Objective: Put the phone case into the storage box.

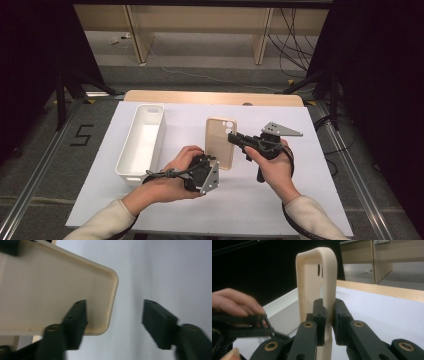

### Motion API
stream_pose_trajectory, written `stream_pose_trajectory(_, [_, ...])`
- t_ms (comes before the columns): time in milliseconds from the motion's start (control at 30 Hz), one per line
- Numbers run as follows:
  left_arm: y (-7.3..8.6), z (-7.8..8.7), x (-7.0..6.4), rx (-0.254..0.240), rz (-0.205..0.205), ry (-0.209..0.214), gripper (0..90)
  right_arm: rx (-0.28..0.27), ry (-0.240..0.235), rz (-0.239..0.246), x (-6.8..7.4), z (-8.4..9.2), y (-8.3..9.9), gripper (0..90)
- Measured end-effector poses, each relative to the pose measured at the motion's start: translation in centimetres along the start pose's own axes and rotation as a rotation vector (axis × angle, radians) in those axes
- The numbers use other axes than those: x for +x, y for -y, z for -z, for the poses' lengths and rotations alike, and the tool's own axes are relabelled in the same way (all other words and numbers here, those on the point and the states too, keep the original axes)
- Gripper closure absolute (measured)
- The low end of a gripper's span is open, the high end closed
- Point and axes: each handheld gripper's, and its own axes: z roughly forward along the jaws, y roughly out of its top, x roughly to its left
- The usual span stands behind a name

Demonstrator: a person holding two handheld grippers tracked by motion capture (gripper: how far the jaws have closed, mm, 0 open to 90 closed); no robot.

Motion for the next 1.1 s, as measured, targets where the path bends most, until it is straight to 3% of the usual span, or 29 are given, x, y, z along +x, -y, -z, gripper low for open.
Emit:
stream_pose_trajectory(67, [0.2,0.5,0.2,-0.007,0.006,0.011,18.4,-0.003,0.002,0.014,0.1,0.1,0.0,82.5])
stream_pose_trajectory(133, [0.9,1.3,0.0,-0.056,0.119,-0.015,15.0,-0.002,0.005,0.033,0.3,0.3,0.0,82.5])
stream_pose_trajectory(167, [0.9,1.3,0.0,-0.056,0.119,-0.015,14.9,-0.002,0.005,0.033,0.3,0.3,0.0,82.5])
stream_pose_trajectory(200, [1.2,1.6,0.1,-0.083,0.164,-0.009,14.9,0.004,0.009,0.032,0.4,0.4,0.0,82.5])
stream_pose_trajectory(267, [1.6,2.1,0.3,-0.127,0.209,0.003,14.1,-0.004,0.007,0.028,0.5,0.5,0.1,82.4])
stream_pose_trajectory(300, [1.8,2.2,0.3,-0.15,0.243,0.003,13.6,-0.013,0.016,0.054,0.4,0.6,0.1,82.4])
stream_pose_trajectory(400, [2.3,2.3,0.7,-0.188,0.282,0.024,12.8,-0.003,0.01,0.056,0.5,0.8,0.0,82.4])
stream_pose_trajectory(433, [2.6,2.5,0.7,-0.161,0.337,-0.026,12.9,-0.014,0.009,0.063,0.5,0.8,0.1,82.4])
stream_pose_trajectory(500, [3.0,2.5,1.1,-0.182,0.394,-0.038,13.3,-0.009,0.017,0.051,0.6,1.1,0.0,82.4])
stream_pose_trajectory(633, [3.3,2.5,1.2,-0.199,0.436,-0.061,13.9,-0.011,0.025,0.069,0.4,1.3,0.0,82.4])
stream_pose_trajectory(700, [3.5,2.6,1.3,-0.208,0.457,-0.065,14.0,-0.017,0.014,0.046,0.6,1.2,0.1,82.4])
stream_pose_trajectory(767, [3.7,2.7,1.4,-0.224,0.49,-0.068,15.0,-0.023,0.028,0.082,0.4,1.2,0.1,82.4])
stream_pose_trajectory(867, [4.0,2.9,1.6,-0.242,0.533,-0.071,15.4,-0.002,0.021,0.062,0.8,1.3,0.0,82.3])
stream_pose_trajectory(1067, [4.4,3.1,2.2,-0.272,0.593,-0.087,16.5,-0.017,0.022,0.071,0.7,1.2,0.2,82.3])
stream_pose_trajectory(1100, [4.4,3.1,2.4,-0.28,0.623,-0.094,17.1,-0.002,0.02,0.062,0.8,1.5,0.2,82.3])
